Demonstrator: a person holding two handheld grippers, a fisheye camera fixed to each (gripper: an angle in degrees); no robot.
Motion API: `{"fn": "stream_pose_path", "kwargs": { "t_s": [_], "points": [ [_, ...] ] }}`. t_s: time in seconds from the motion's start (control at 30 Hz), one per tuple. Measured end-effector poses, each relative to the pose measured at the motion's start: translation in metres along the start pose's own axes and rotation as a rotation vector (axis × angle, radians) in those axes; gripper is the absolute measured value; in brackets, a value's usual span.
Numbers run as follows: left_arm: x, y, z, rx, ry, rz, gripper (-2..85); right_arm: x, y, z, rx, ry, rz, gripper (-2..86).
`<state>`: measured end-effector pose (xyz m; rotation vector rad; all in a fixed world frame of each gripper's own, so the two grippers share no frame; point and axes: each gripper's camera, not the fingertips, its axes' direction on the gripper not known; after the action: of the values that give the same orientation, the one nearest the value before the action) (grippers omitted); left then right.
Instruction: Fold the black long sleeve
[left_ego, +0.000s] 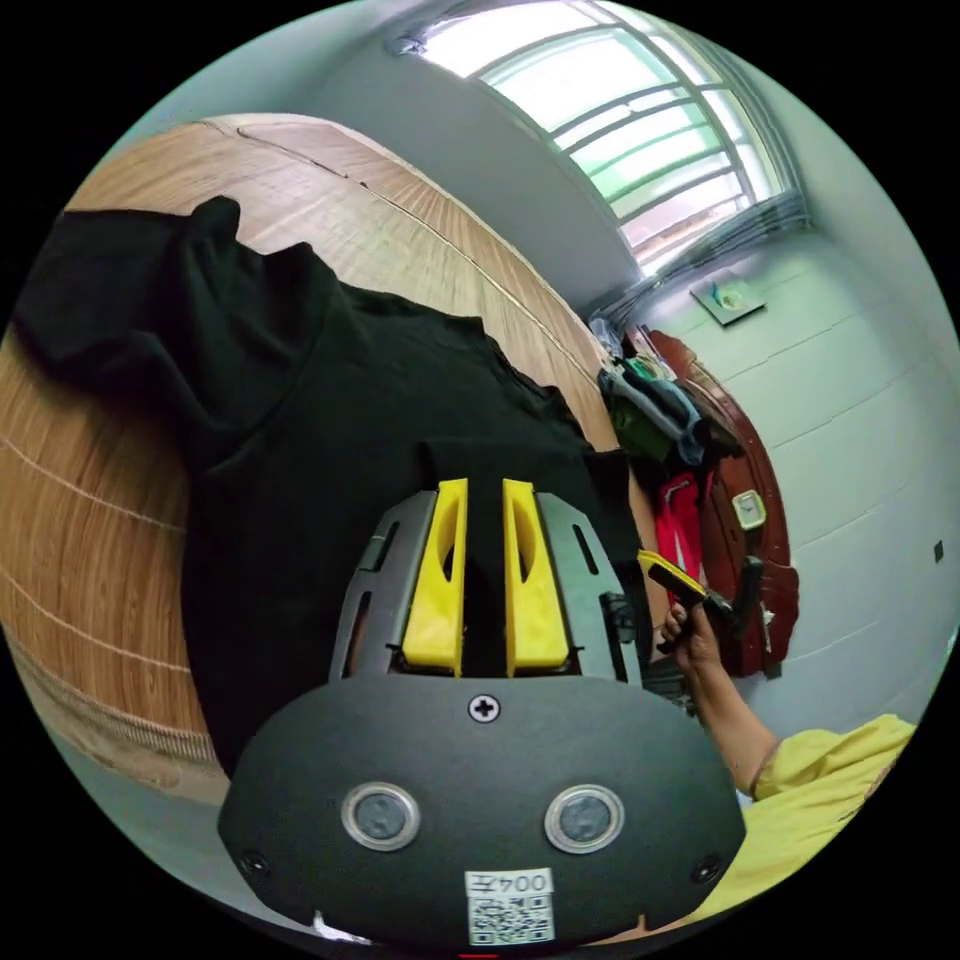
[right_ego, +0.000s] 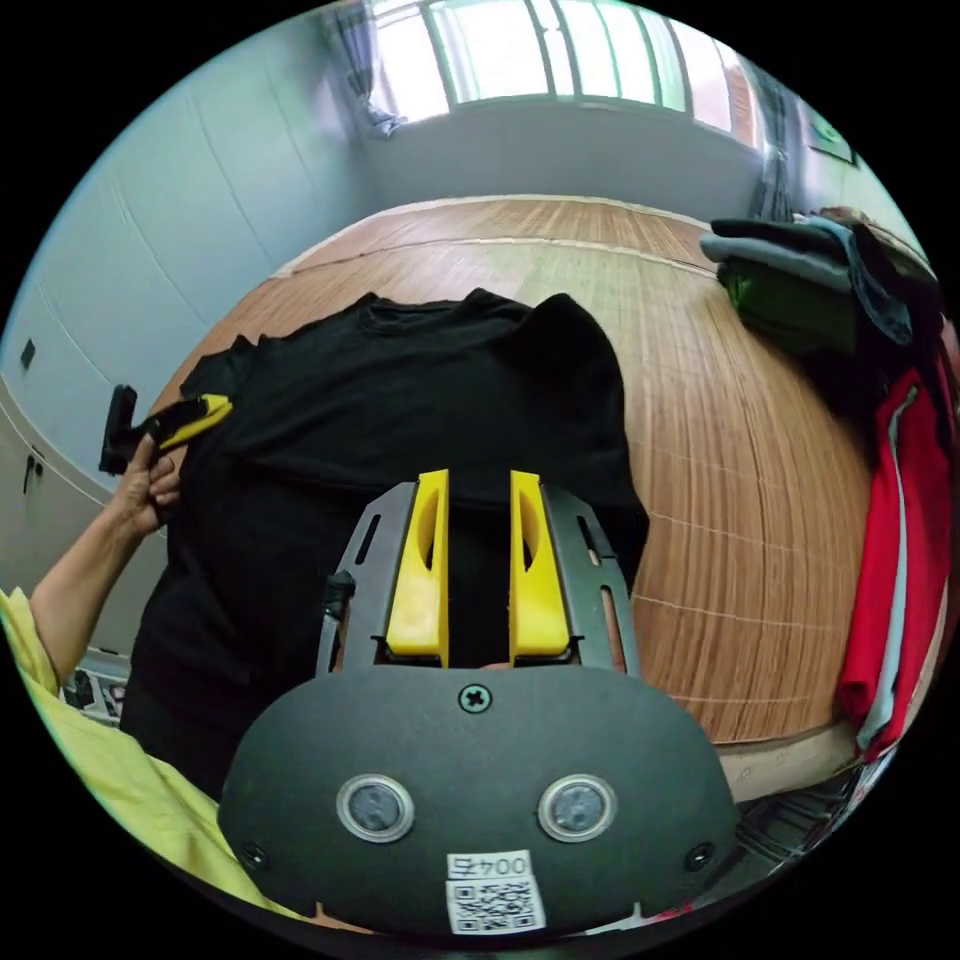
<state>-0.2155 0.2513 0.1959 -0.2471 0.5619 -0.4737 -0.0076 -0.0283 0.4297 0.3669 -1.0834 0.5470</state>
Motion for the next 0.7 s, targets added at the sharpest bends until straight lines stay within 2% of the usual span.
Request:
{"fn": "stream_pose_path", "kwargs": {
  "t_s": [0.17, 0.27, 0.4, 0.43, 0.53, 0.7],
  "points": [
    [0.088, -0.022, 0.035, -0.028, -0.049, 0.222, 3.3, -0.057, 0.0, 0.075, -0.055, 0.129, -0.126, 9.5],
    [0.128, -0.029, 0.065, -0.052, -0.127, 0.328, 2.3, -0.066, 0.007, 0.099, -0.014, 0.153, -0.104, 8.7],
    [0.137, -0.033, 0.104, -0.163, -0.267, 0.363, 1.0, -0.063, 0.002, 0.121, -0.026, 0.125, -0.111, 8.0],
    [0.135, -0.03, 0.115, -0.204, -0.323, 0.371, 0.8, -0.057, -0.001, 0.127, -0.035, 0.099, -0.101, 7.9],
    [0.138, -0.023, 0.116, -0.164, -0.289, 0.396, 0.4, -0.027, -0.022, 0.129, -0.085, -0.026, -0.069, 6.6],
    [0.147, -0.024, 0.123, -0.168, -0.283, 0.385, 0.3, 0.09, -0.102, 0.096, 0.085, -0.166, 0.19, 7.9]
  ]
}}
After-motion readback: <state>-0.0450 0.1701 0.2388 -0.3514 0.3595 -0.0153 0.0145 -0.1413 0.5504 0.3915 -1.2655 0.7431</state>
